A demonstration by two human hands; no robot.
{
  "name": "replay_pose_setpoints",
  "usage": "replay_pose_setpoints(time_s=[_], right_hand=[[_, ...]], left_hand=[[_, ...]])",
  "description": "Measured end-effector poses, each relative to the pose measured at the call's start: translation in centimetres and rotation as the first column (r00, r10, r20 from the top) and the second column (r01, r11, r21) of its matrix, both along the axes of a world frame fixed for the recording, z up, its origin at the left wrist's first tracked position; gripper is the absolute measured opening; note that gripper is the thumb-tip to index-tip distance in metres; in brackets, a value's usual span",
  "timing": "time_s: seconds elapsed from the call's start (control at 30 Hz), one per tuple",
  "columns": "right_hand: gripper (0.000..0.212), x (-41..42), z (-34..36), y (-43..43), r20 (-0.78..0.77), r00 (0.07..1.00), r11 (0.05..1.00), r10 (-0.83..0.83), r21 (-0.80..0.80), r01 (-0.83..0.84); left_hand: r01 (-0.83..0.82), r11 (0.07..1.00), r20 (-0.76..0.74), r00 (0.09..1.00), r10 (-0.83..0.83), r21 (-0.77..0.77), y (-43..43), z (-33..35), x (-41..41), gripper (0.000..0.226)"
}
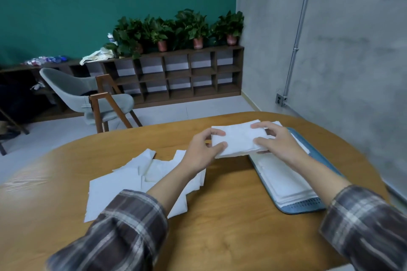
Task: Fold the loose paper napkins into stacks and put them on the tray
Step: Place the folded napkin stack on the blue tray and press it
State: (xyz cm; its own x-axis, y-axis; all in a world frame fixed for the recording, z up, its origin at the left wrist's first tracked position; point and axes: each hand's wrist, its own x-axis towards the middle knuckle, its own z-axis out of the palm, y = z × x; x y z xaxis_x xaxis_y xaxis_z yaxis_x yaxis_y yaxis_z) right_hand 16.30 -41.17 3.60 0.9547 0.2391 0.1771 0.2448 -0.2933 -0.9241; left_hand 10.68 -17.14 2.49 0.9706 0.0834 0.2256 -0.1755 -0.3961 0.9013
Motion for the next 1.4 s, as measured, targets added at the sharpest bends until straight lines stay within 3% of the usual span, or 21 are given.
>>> replay_pose_setpoints(time_s=[0.17, 0.5, 0.8, 1.03, 1.13, 1.2, 1.3, 1.4], right_hand=[[0.036, 5.2, 0.4, -3.7, 0.023, 0.998, 0.998, -0.062, -0.027, 0.062], [0.034, 12.6, -1.8, -7.7, 0.026, 0.989, 0.98, -0.146, -0.135, 0.148], [0.036, 14.1, -4.5, -8.4, -0.009, 0.987, 0.965, -0.163, -0.21, 0.158], [0.038, 13.2, -4.2, -8.6, 0.0, 0.988, 0.935, -0.151, -0.325, 0.143], [0.037, 12.7, -4.2, -8.5, -0.002, 0.989, 0.911, -0.151, -0.39, 0.138], [0.039, 12.3, -4.1, -8.5, 0.08, 0.989, 0.892, -0.125, -0.427, 0.147], [0.045, 11.0, -3.2, -7.9, 0.263, 0.964, 0.844, -0.027, -0.511, 0.163], [0.055, 9.8, -3.1, -7.3, 0.251, 0.962, 0.708, 0.108, -0.698, 0.103]], left_hand=[[0.047, 0.998, -0.035, 0.998, -0.049, -0.044, -3.5, 0.8, 4.7, 0.029], [-0.075, 0.997, -0.108, 0.991, 0.074, -0.003, -8.2, -1.8, 12.5, 0.02], [-0.086, 0.996, -0.159, 0.984, 0.081, -0.027, -8.5, -3.5, 13.4, 0.017], [-0.113, 0.992, -0.162, 0.979, 0.121, 0.061, -8.4, -3.7, 13.1, 0.022], [-0.106, 0.986, -0.158, 0.979, 0.126, 0.127, -8.9, -3.8, 12.7, 0.024], [-0.101, 0.965, -0.087, 0.988, 0.125, 0.244, -9.3, -3.7, 12.4, 0.026], [-0.105, 0.844, 0.114, 0.992, 0.053, 0.525, -10.1, -2.9, 11.5, 0.036], [0.051, 0.71, -0.003, 0.998, -0.069, 0.703, -11.2, -2.5, 10.9, 0.06]])
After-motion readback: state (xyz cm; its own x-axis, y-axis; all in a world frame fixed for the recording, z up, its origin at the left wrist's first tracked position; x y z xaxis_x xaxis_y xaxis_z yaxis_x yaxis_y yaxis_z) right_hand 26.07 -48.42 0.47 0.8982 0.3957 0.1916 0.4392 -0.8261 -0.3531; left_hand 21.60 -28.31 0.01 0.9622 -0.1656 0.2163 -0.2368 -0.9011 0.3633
